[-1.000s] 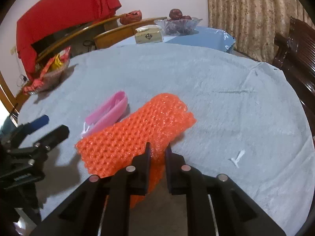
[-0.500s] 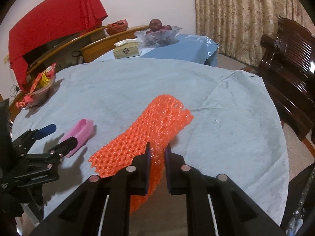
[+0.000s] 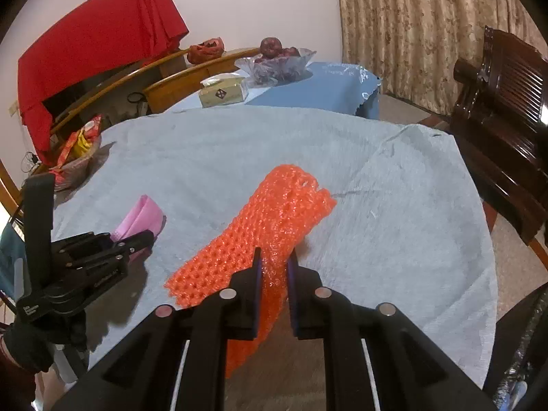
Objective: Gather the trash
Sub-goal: 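Lift the orange pad with the right tool while the left grasps the pink mesh bag, then carry the orange pad and pink bag over the trash bin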
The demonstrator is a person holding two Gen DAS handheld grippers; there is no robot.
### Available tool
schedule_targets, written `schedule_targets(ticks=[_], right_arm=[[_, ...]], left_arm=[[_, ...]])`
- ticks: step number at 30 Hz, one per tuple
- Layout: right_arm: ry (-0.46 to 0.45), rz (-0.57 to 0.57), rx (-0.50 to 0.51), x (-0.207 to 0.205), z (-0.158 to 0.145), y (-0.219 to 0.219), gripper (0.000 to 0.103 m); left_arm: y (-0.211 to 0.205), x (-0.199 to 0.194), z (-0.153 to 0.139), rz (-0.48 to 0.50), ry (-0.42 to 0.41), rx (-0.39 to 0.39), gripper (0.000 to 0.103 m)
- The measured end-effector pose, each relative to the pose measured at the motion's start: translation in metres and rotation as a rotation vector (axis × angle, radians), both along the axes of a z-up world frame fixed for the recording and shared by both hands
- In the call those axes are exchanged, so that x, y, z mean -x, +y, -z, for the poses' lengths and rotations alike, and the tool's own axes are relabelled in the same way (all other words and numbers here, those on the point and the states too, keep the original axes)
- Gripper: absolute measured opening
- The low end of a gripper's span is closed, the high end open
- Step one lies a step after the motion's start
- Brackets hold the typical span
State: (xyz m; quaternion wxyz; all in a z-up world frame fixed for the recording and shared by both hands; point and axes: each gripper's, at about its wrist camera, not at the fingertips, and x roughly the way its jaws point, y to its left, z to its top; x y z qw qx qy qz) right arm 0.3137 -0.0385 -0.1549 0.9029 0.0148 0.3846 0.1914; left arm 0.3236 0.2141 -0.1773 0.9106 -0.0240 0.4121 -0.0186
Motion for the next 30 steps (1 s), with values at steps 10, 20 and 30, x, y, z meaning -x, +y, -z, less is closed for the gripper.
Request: schedule_targets(ticks=[10,20,30], right_arm=[[-0.054,-0.001,-0.026,0.024,-0.036,-0.011,0.013],[-0.1,0.014,-0.044,0.062,-0.067,-0.031,0.013],[-0.135,0.049,-0.057,0.105,-0.092,-0.064,0.013]], left_arm=[[-0.025,0.034,-0.051,0.0,-0.078,-0.002,0.012],[-0.056,0.078,-0.091,0.02,-0.129,0.02,0.012],[-0.091,0.125,-0.117,0.07,-0.157,0.054,0.012]])
